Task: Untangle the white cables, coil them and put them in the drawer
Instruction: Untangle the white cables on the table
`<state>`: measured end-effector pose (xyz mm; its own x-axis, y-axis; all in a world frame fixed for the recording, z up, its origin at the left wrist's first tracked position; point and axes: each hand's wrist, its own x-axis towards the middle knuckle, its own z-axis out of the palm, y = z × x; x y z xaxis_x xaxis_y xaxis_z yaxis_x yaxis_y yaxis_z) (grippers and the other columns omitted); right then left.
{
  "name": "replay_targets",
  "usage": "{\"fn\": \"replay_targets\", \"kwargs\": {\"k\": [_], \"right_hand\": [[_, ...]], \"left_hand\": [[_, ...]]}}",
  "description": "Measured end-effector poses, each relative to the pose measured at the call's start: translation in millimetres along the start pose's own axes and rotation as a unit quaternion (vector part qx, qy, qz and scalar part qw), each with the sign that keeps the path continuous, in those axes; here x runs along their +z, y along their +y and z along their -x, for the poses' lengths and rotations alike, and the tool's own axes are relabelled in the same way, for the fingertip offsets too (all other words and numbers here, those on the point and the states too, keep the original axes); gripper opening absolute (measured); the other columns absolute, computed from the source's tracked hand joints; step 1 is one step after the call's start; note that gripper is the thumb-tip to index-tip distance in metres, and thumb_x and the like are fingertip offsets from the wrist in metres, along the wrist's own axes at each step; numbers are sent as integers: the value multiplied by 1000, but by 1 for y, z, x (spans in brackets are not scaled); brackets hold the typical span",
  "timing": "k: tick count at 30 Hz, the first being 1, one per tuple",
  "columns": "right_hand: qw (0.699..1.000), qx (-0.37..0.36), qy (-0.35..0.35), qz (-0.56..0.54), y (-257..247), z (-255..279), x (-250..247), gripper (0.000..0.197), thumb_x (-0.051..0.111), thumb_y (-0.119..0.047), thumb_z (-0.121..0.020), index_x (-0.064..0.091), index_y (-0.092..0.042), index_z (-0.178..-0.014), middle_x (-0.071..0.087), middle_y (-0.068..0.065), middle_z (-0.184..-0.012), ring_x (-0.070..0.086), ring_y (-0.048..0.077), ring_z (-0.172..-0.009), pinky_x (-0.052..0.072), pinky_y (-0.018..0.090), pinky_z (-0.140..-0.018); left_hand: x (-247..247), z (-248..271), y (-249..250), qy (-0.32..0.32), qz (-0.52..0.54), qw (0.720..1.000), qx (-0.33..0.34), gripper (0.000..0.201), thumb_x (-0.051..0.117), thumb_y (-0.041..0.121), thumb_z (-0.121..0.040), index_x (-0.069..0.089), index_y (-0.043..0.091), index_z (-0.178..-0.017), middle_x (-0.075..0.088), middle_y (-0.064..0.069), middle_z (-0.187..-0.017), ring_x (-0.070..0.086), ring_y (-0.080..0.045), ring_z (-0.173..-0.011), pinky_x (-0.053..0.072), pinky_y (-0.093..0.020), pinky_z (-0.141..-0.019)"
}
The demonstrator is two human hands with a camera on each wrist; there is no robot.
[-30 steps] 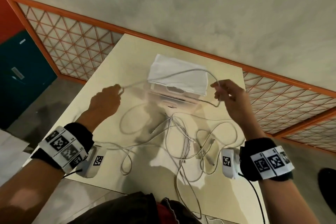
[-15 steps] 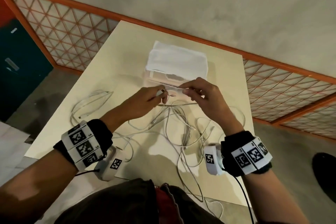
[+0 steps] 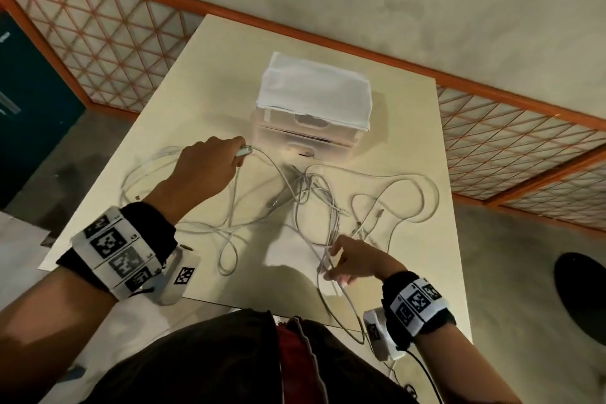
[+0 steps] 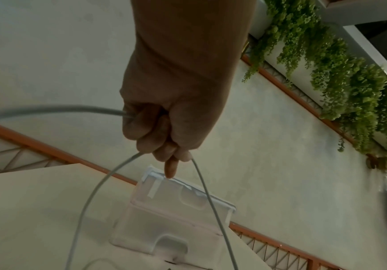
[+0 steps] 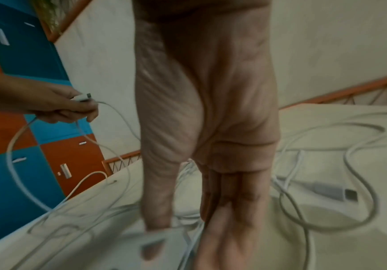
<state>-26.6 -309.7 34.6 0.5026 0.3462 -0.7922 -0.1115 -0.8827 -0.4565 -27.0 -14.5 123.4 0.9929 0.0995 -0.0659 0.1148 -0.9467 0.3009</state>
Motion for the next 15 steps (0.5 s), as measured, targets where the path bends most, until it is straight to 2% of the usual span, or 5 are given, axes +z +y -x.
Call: {"fn": "replay_targets", "kwargs": {"k": [2, 5, 9, 12, 15], "right_hand": [[1000, -4, 27, -7, 2, 2, -5, 30, 64, 2, -81, 43, -11, -99, 65, 9, -67, 60, 14, -51, 54, 27, -57], [990, -35, 130, -40, 9, 10, -33, 27, 46, 14, -83, 49, -13, -83, 60, 11, -64, 55, 6, -41, 44, 17, -43], [956, -43, 290, 21, 37, 19, -72, 34, 50, 14, -78, 56, -18, -70, 62, 3, -60, 56, 3, -47, 47, 25, -58], [934, -75, 347, -18, 39, 32, -87, 28, 48, 15, -82, 67, -5, -86, 63, 7, -68, 57, 0, -49, 43, 8, -54], [912, -144, 380, -43, 21, 44, -99, 30, 48, 10, -87, 65, -14, -86, 64, -3, -69, 59, -3, -55, 44, 7, -60]], "left_hand": [[1, 0, -2, -3, -13, 1000, -17, 17, 42, 21, -95, 55, 12, -99, 64, -20, -99, 61, -42, -88, 43, -40, -75], [-2, 1, -10, 25, -31, 998, -46, 19, 43, 19, -95, 54, 8, -105, 62, -25, -102, 60, -46, -92, 43, -43, -77], [-1, 2, -25, 28, -51, 995, -84, 23, 42, 19, -96, 53, 3, -107, 60, -29, -104, 58, -48, -96, 42, -44, -77], [4, 2, -27, -24, -58, 994, -95, 28, 40, 20, -98, 52, 2, -115, 58, -27, -111, 57, -45, -100, 44, -45, -80], [12, -1, -22, -116, -36, 991, -50, 47, 40, 18, -98, 30, 3, -141, 45, -25, -133, 50, -43, -118, 42, -49, -92]]}}
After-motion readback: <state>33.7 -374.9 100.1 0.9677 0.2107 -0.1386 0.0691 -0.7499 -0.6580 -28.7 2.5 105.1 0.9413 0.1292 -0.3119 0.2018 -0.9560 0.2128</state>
